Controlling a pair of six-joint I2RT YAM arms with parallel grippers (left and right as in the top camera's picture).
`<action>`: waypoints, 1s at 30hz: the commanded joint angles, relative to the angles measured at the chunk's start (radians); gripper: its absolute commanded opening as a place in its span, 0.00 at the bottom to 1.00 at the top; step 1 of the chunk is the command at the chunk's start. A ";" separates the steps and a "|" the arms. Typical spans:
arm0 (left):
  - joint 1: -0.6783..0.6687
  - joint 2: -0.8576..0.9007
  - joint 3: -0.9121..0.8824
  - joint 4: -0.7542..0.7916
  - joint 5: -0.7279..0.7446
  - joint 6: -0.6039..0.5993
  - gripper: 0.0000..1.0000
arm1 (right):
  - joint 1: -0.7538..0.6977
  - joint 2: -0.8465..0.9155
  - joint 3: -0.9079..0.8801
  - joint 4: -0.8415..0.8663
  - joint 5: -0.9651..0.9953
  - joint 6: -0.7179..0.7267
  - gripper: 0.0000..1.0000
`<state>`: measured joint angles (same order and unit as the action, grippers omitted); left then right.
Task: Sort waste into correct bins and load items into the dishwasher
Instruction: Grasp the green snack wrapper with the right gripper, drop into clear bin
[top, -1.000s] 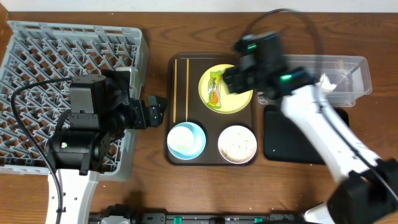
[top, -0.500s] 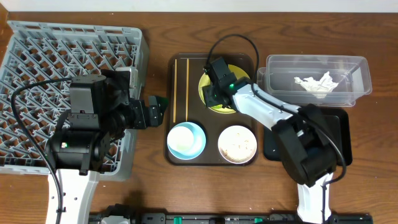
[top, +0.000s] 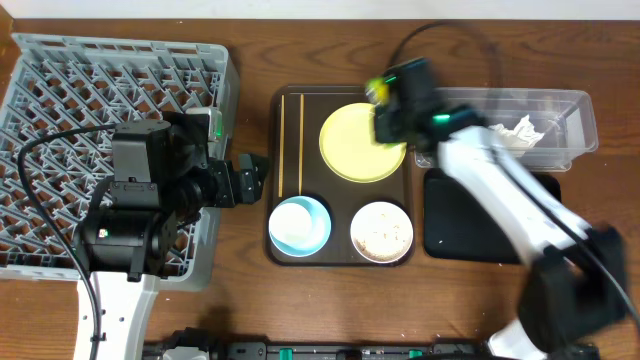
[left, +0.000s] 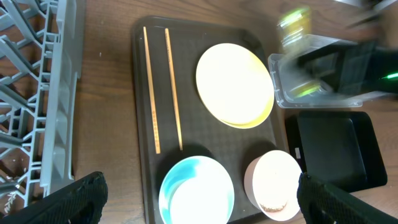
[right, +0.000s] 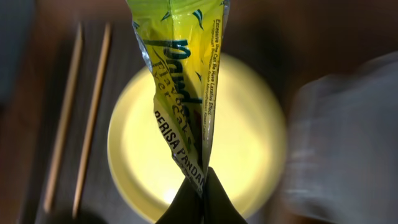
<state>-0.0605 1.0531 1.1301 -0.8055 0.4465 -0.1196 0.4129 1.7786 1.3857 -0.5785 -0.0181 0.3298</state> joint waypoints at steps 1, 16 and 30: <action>0.003 0.001 0.019 -0.002 0.014 -0.002 0.97 | -0.156 -0.140 0.008 -0.062 0.014 -0.080 0.01; 0.003 0.001 0.019 -0.002 0.014 -0.002 0.97 | -0.438 -0.055 0.009 -0.202 -0.169 -0.112 0.55; 0.003 0.001 0.019 -0.002 0.014 -0.002 0.98 | -0.240 -0.157 0.009 -0.248 -0.488 -0.213 0.52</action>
<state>-0.0605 1.0531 1.1301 -0.8055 0.4465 -0.1196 0.0872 1.6257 1.3903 -0.7948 -0.3752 0.1978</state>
